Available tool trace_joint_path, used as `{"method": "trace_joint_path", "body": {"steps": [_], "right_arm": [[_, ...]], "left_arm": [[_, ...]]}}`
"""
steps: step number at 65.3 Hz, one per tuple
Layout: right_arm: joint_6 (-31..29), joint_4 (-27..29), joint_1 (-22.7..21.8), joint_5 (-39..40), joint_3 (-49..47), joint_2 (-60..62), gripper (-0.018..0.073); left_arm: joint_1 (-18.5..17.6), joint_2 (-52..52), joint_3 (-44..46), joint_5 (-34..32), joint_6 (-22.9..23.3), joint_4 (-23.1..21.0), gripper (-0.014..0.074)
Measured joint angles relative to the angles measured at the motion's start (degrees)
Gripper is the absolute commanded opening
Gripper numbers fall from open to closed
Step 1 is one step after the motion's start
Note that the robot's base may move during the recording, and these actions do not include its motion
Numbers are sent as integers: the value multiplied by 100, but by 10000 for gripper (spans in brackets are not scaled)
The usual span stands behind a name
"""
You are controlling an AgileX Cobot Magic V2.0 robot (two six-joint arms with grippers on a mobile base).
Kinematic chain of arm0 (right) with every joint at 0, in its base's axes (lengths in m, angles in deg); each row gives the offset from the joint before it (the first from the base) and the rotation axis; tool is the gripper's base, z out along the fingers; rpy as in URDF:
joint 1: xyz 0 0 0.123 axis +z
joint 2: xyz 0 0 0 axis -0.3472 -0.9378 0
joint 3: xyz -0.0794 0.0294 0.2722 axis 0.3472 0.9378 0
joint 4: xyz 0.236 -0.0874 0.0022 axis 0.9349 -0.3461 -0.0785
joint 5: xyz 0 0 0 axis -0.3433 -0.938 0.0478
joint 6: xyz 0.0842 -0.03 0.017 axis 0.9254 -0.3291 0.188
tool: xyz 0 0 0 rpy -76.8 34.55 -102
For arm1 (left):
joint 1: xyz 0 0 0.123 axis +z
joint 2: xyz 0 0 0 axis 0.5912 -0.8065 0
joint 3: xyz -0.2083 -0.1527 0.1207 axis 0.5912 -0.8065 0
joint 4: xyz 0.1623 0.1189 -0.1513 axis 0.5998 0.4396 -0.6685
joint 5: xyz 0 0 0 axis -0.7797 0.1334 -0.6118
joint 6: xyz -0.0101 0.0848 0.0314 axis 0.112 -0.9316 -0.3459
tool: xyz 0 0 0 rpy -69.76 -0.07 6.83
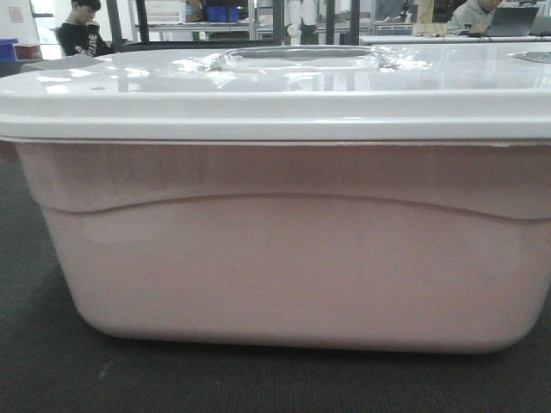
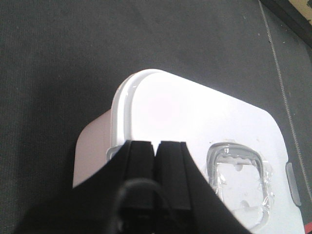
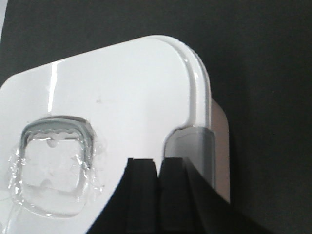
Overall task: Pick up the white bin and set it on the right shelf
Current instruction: 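Position both grippers around the grey end handles of the white bin, then close both grippers on the grey end handles of the bin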
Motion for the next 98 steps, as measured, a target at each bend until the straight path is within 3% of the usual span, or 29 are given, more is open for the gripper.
{"method": "trace_joint_path", "body": {"steps": [10, 18, 26, 32, 37, 47, 54, 70, 79, 98], "right_arm": [[-4, 309, 0, 98, 0, -10, 90], [-89, 428, 0, 101, 0, -10, 270], [-89, 468, 0, 141, 0, -10, 530], [-129, 641, 0, 266, 0, -10, 638], [-132, 765, 0, 395, 0, -10, 632], [-165, 855, -52, 346, 0, -235, 632], [-302, 866, -322, 57, 0, -516, 632], [-1470, 1546, -1182, -719, 0, -667, 632], [-1996, 1878, -1550, -1263, -12, -852, 632], [-2780, 2081, -1790, -1826, -12, -1652, 632]], "left_arm": [[0, -106, 0, 80, -247, -195, -118], [0, -111, 10, 106, -542, -311, -75], [0, -111, 22, 208, -614, -364, 141], [0, -111, 22, 270, -637, -406, 362], [0, -111, 22, 287, -648, -478, 456], [11, -120, 22, 333, -648, -573, 460], [215, -138, 22, 389, -648, -647, 460], [903, -314, 33, 1286, -731, -765, 460], [1074, -641, 33, 1563, -1034, -1016, 460], [1110, -1285, 43, 2184, -1812, -1470, 460]]}}
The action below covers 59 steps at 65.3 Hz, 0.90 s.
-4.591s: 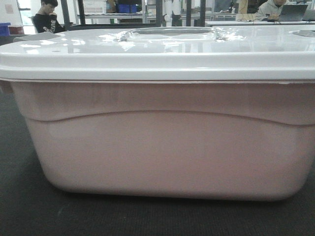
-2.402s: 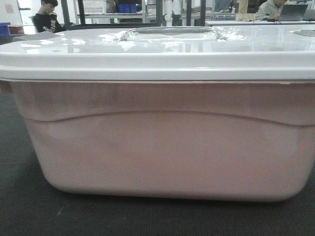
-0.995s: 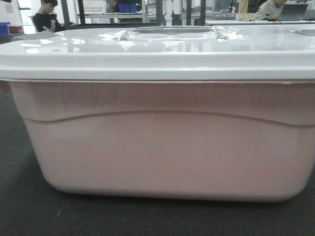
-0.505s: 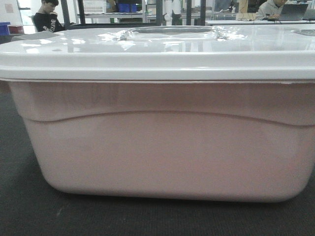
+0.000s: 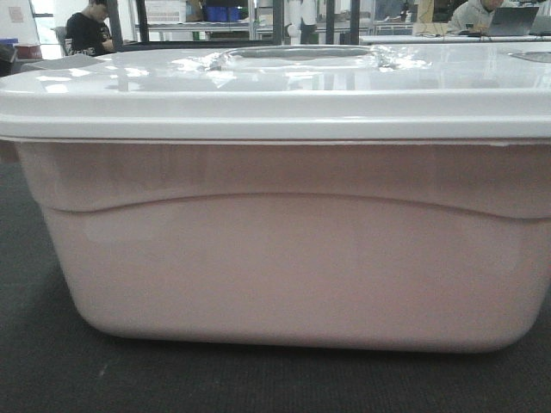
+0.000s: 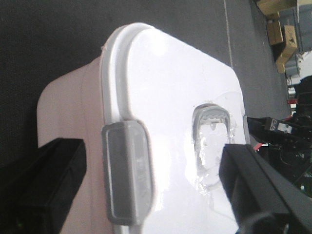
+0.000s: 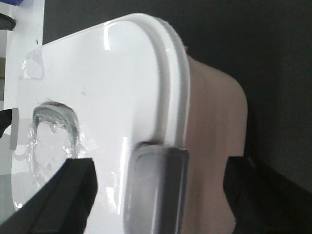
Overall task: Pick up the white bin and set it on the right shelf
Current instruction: 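Close both grippers on the grey end handles of the bin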
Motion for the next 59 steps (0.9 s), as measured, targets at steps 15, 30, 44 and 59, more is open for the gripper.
{"method": "trace_joint_path", "body": {"steps": [15, 30, 44, 59], "right_arm": [[-524, 408, -90, -14, 0, -381, 632], [-721, 500, -90, -14, 321, -471, 632], [-794, 505, -90, -14, 414, -480, 632], [-849, 515, 198, 7, 414, -442, 632]], "left_arm": [[0, -178, 0, 0, -292, -28, 460], [0, -415, 0, 13, -439, -32, 460], [0, -470, 0, 13, -465, -79, 460], [0, -470, 0, 13, -477, -79, 460]]}}
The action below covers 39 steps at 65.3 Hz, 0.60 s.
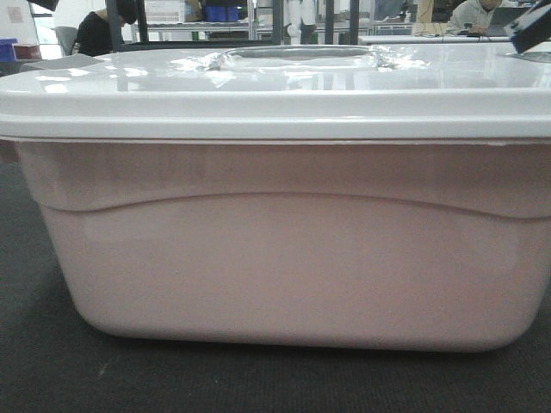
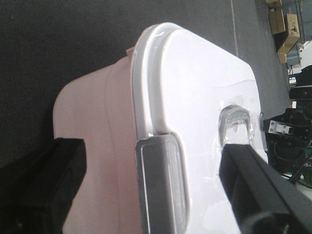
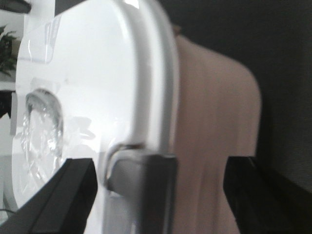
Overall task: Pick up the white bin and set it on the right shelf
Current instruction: 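Close both grippers on the grey end handles of the bin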
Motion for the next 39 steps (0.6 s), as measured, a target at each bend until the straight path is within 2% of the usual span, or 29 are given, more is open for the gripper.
{"method": "trace_joint_path", "body": {"steps": [12, 39], "right_arm": [[-24, 29, 214, 0, 0, 14, 632], [-28, 210, 282, 0, 5, 83, 632]], "left_arm": [[0, 0, 0, 0, 0, -7, 460], [0, 0, 0, 0, 0, -7, 460]]}}
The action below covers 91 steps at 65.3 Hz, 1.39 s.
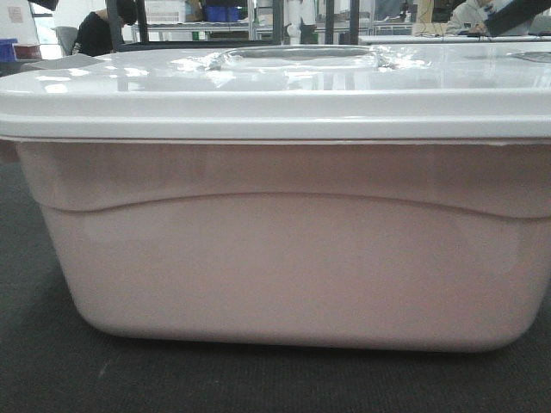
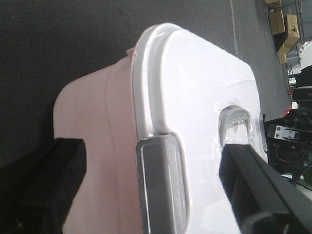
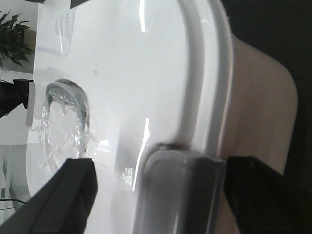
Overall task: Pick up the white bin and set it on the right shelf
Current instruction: 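Close both grippers on the grey end handles of the bin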
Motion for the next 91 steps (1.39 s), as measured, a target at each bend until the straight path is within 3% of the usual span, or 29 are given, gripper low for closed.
{"method": "trace_joint_path", "body": {"steps": [18, 44, 74, 91], "right_arm": [[-9, 8, 196, 24, 0, 12, 632], [-9, 8, 209, 24, 0, 12, 632], [-9, 8, 209, 24, 0, 18, 632], [-9, 8, 209, 24, 0, 24, 632]], "left_arm": [[0, 0, 0, 0, -14, 0, 460], [-395, 0, 0, -2, -103, 204, 459], [-419, 0, 0, -2, -115, 349, 459], [-726, 0, 0, -2, -127, 353, 459]]}}
